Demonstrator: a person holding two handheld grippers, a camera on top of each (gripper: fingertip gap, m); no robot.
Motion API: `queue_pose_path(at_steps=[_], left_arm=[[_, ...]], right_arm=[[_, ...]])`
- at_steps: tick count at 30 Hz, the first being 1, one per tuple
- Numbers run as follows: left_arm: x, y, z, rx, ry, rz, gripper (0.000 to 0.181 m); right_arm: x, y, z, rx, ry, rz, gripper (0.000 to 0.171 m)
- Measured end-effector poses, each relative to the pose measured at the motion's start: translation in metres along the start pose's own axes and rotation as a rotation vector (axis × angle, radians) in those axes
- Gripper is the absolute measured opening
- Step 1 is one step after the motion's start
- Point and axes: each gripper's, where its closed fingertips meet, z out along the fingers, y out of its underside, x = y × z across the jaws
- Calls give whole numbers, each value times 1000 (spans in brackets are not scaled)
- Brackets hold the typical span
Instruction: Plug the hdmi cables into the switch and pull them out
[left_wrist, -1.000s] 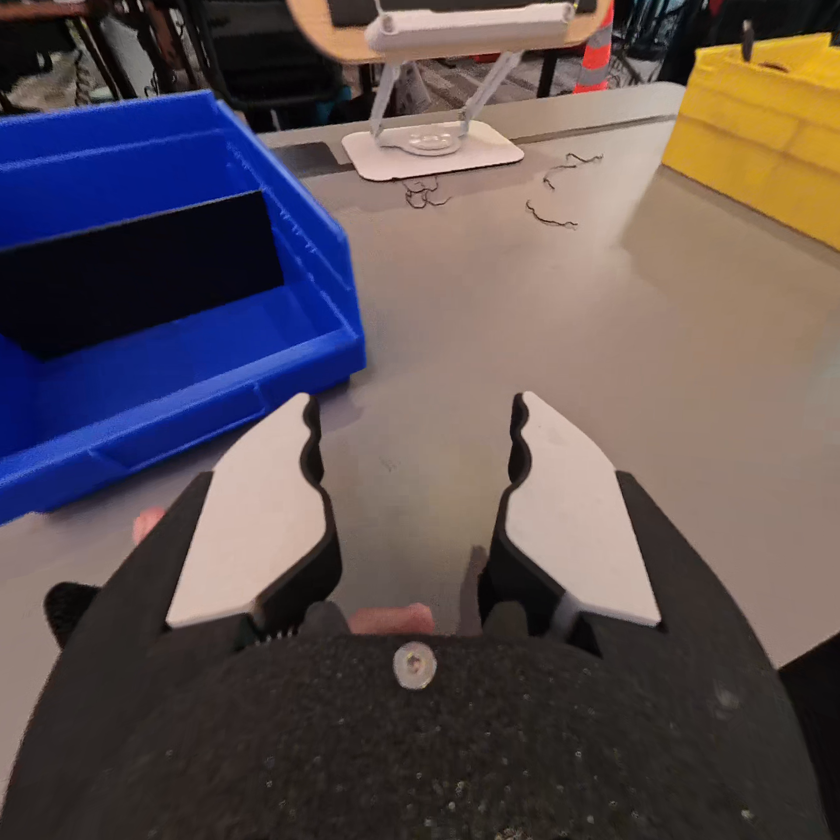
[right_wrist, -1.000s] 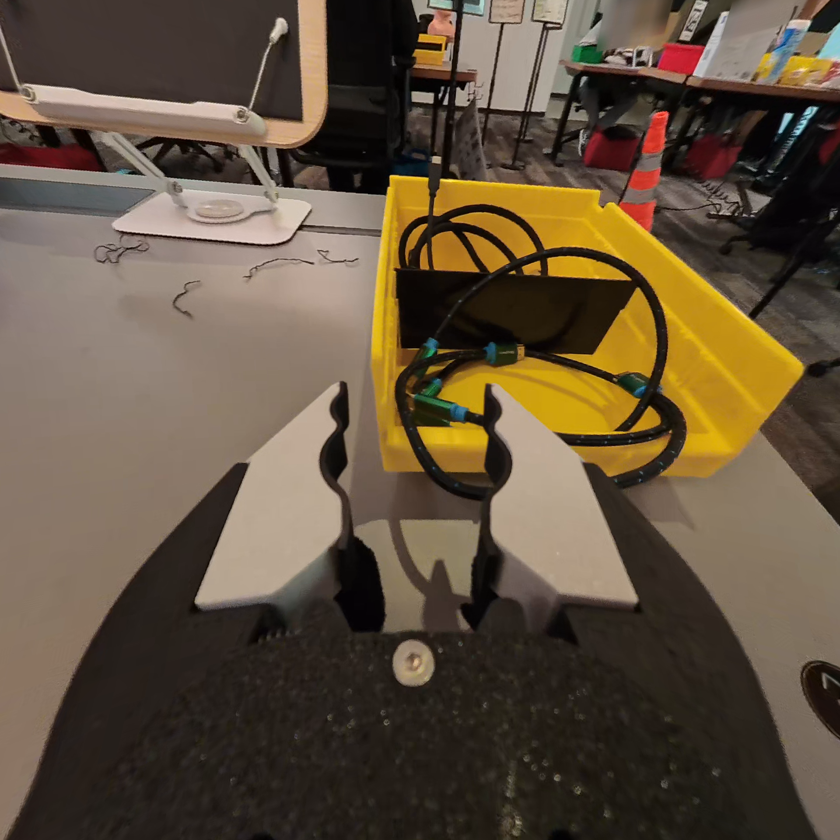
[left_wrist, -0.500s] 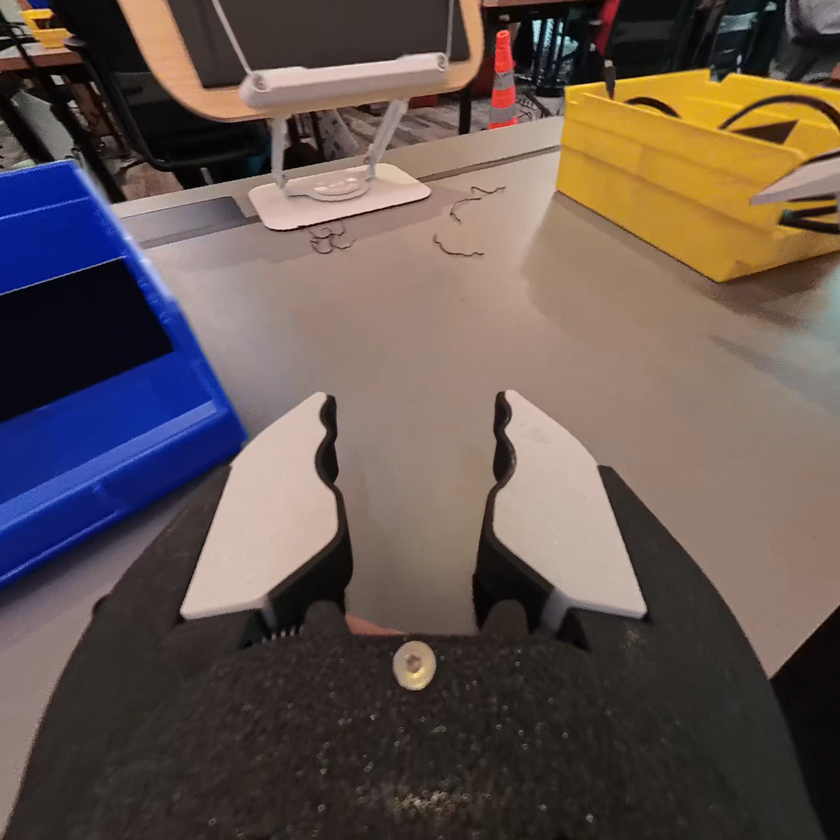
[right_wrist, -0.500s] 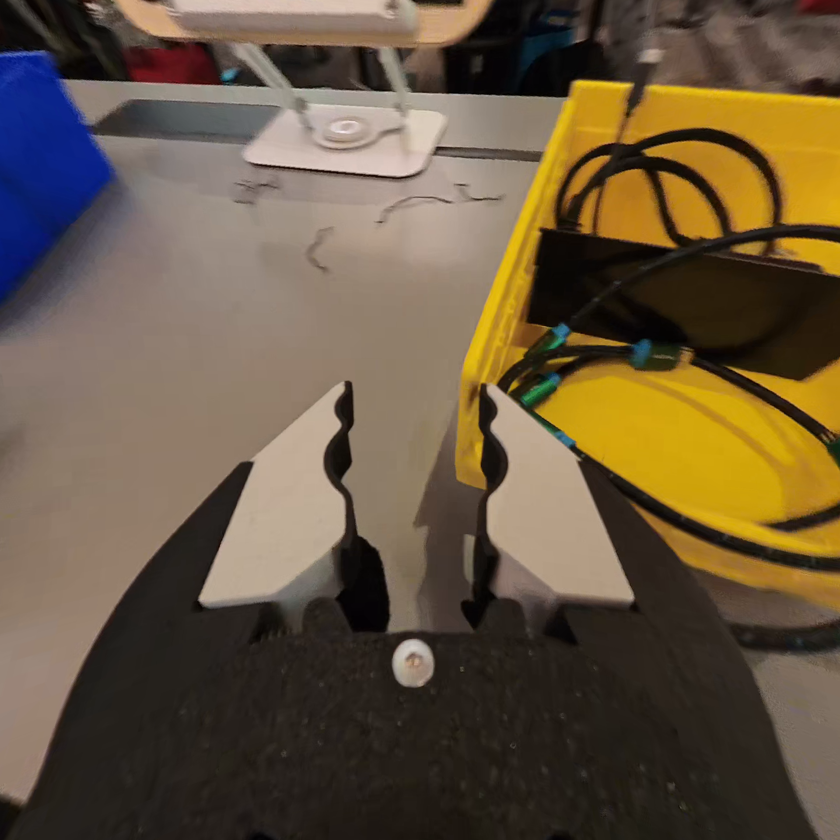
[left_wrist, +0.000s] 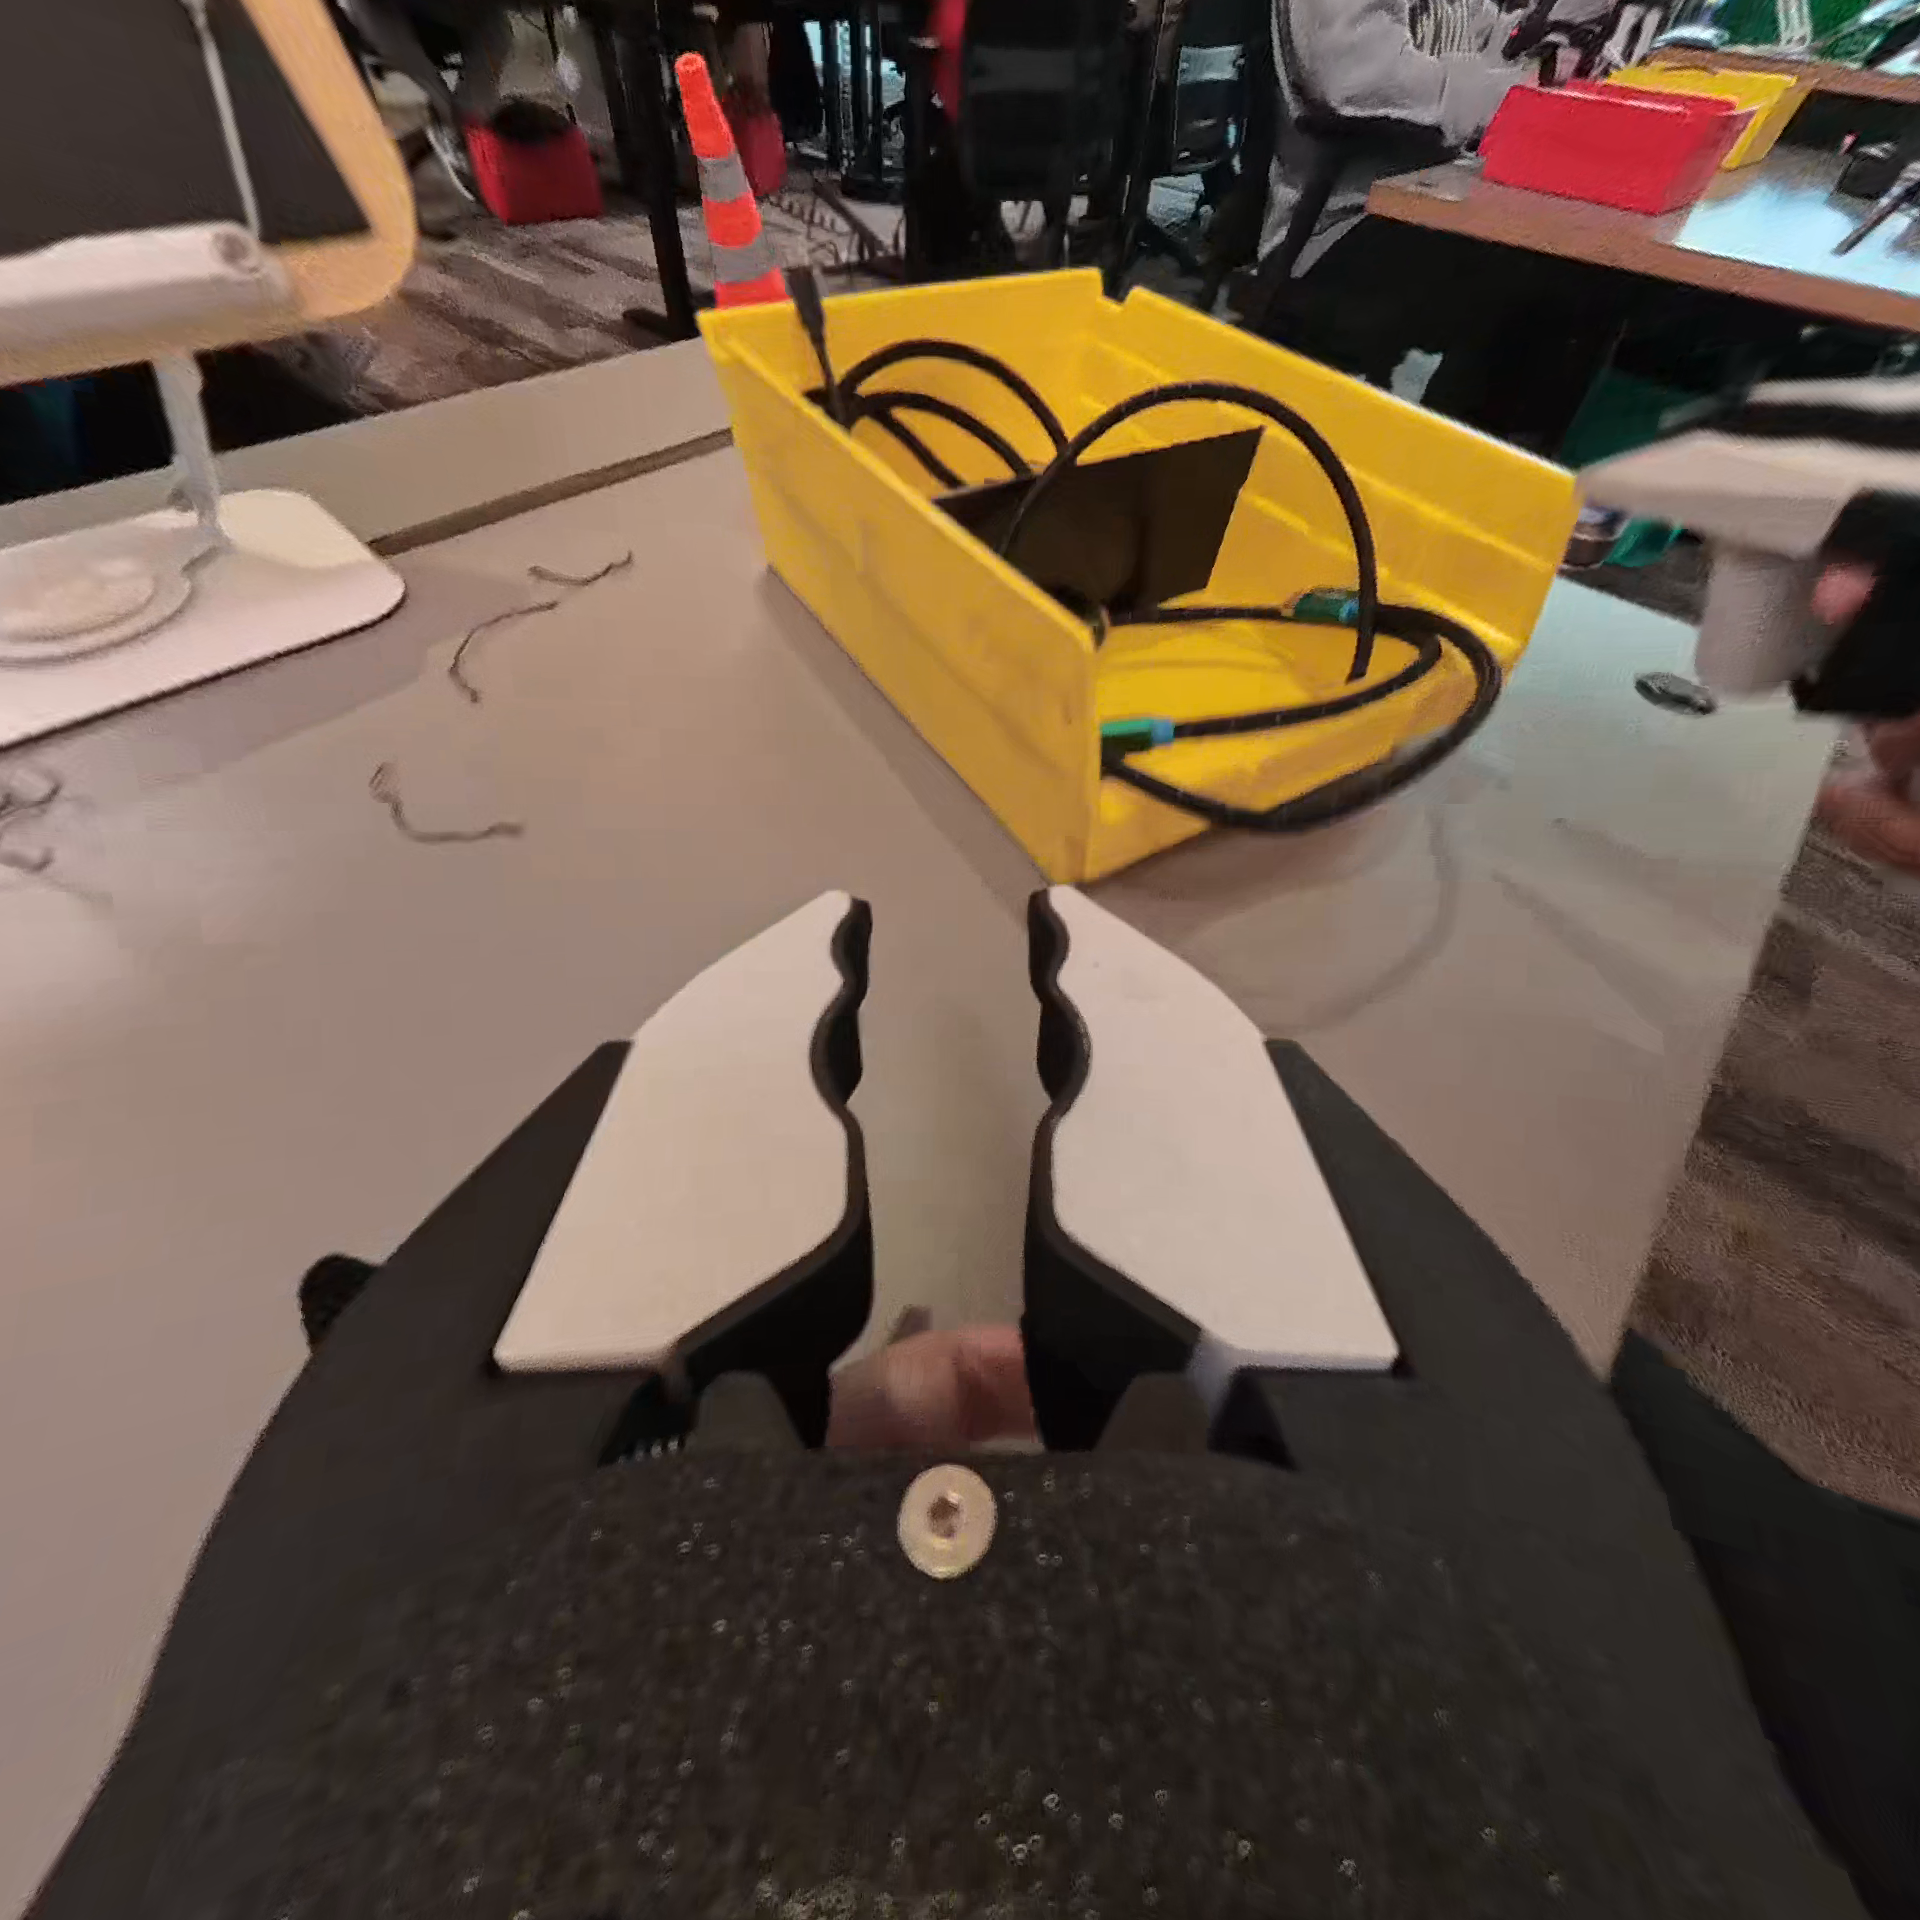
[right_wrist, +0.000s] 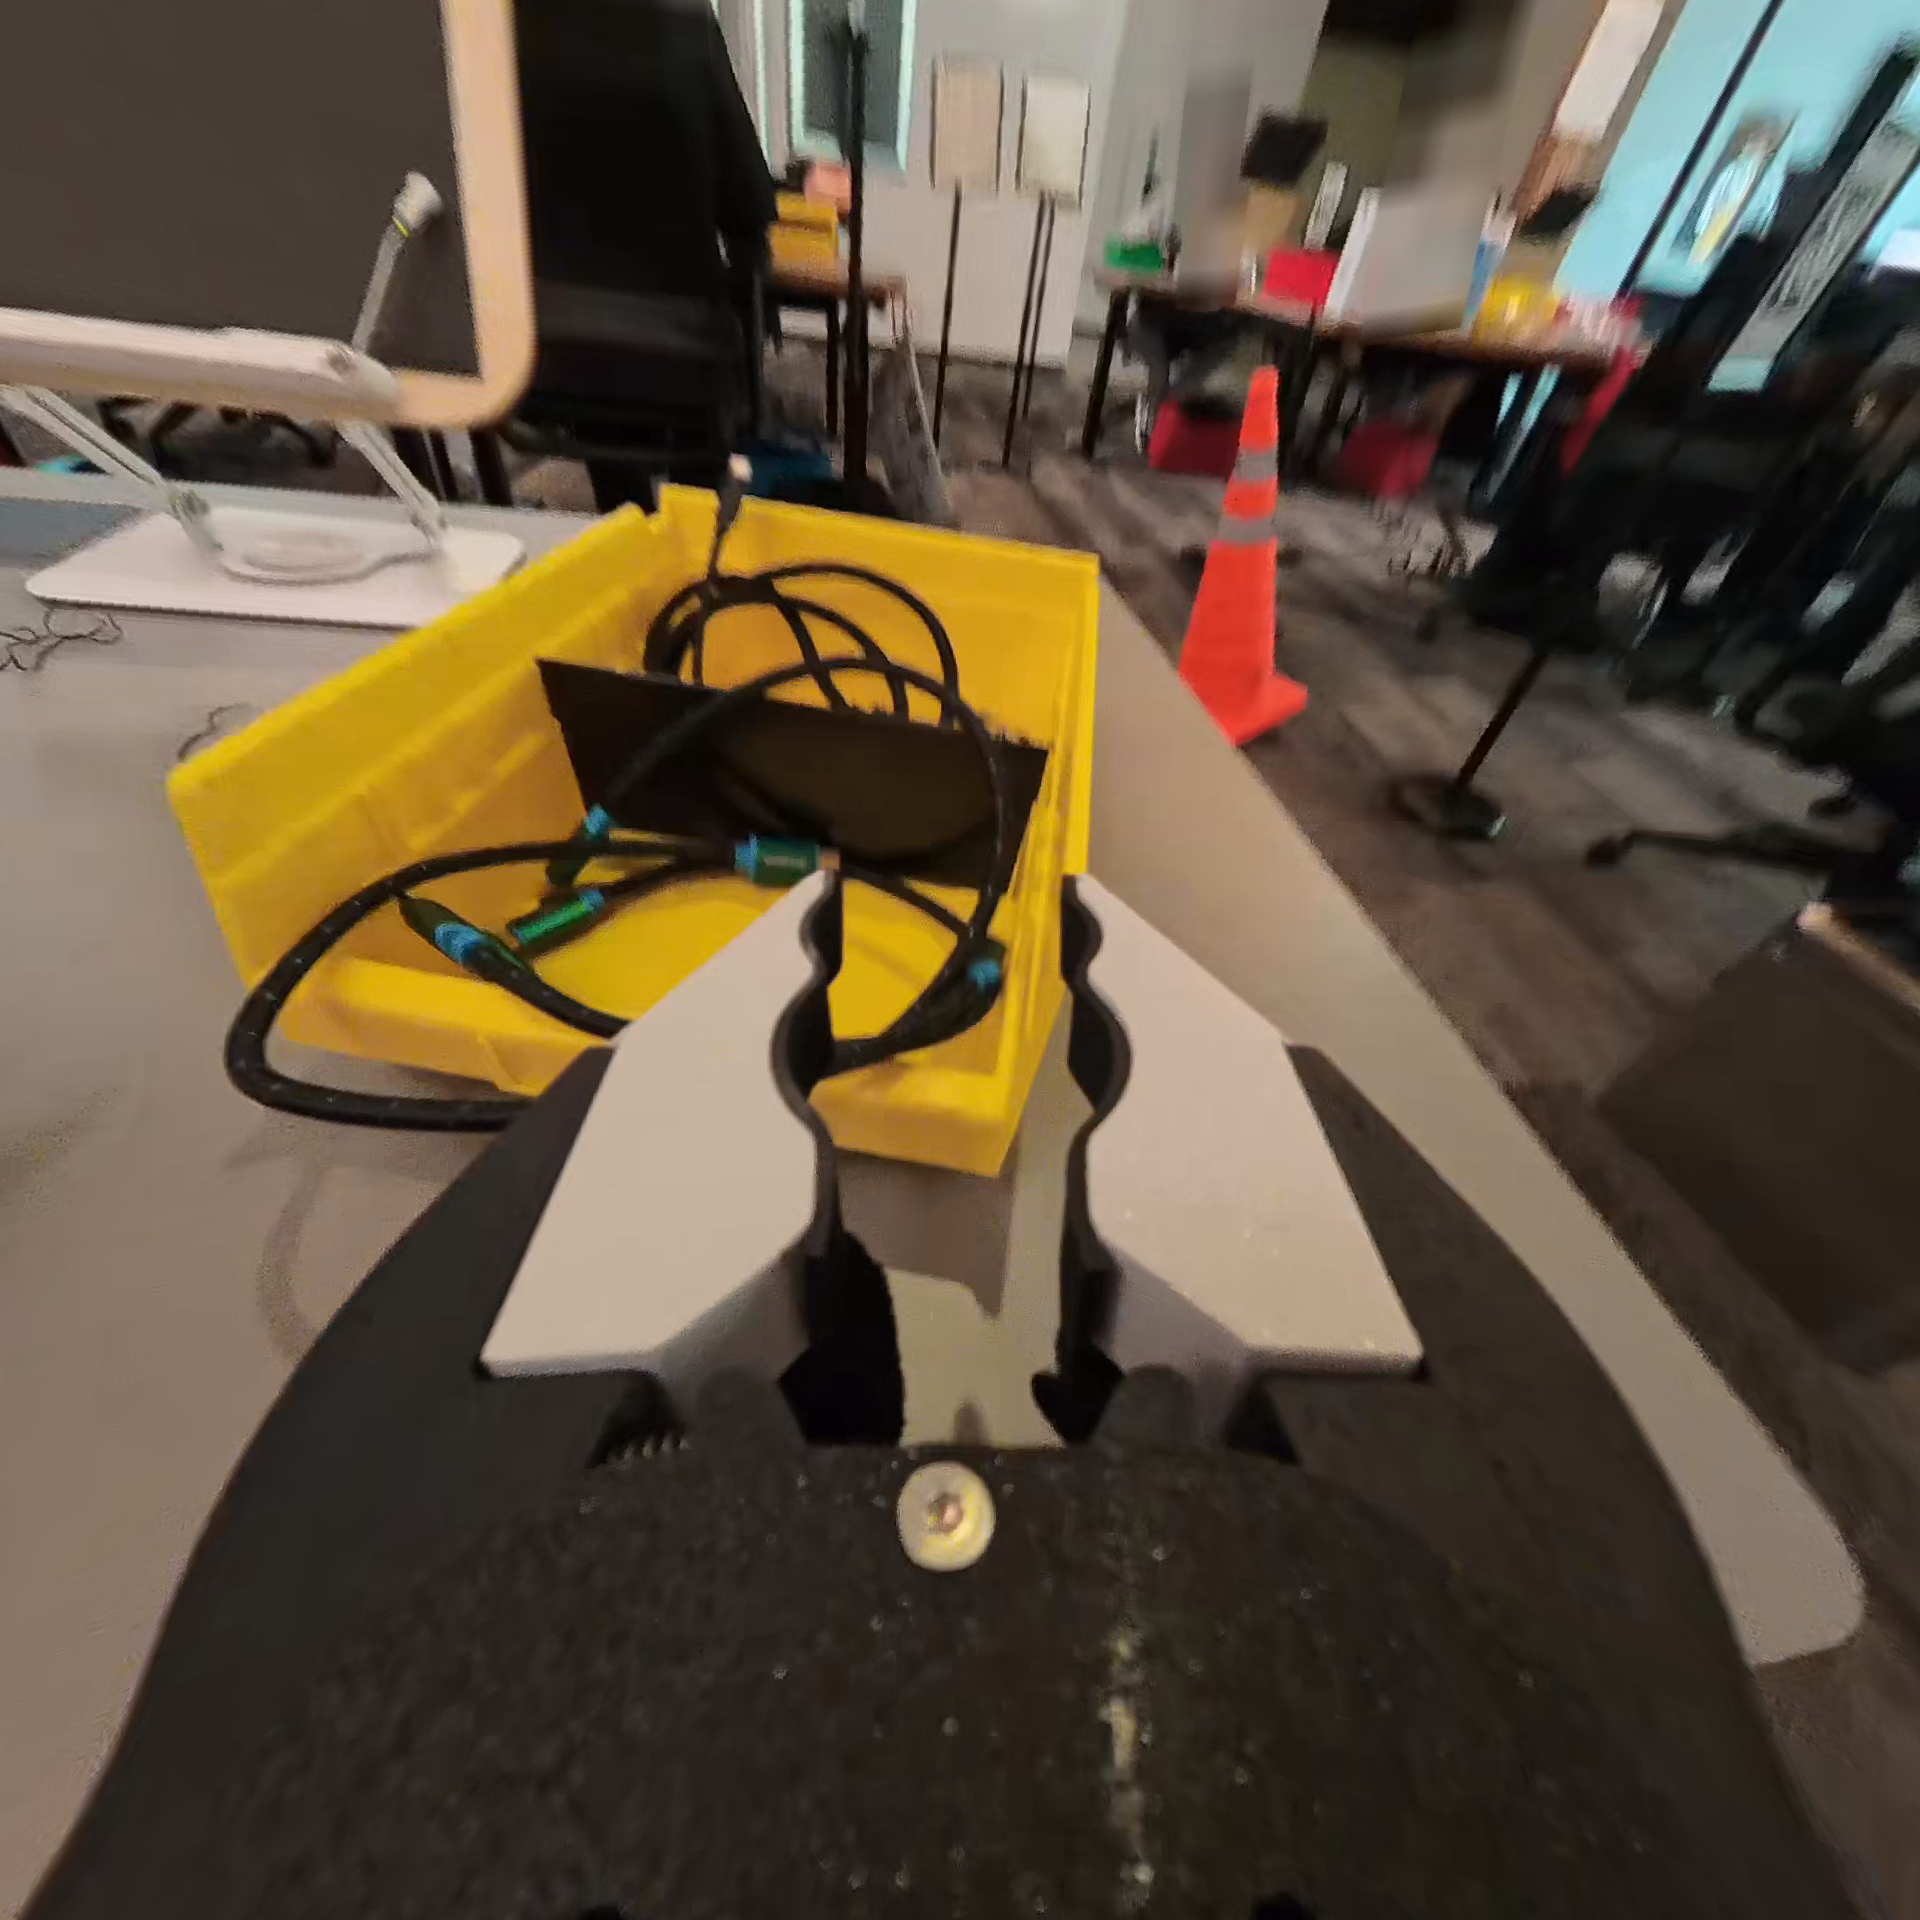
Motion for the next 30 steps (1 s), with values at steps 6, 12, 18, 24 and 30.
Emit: queue_pose_path(at_steps=[6,12,18,24,30], left_arm=[[19,13,70,-142,-1,-123,51],[23,7,95,-119,-15,-189,47],[36,10,110,-162,22,-211,20],[25,8,113,-156,-135,-46,7],[29,-15,85,-65,-177,17,5]], right_arm=[[8,28,21,-95,68,4,41],[29,13,16,-57,173,14,36],[26,51,46,-228,114,61,38],[17,57,48,-258,72,140,2],[12,30,27,-144,114,79,1]])
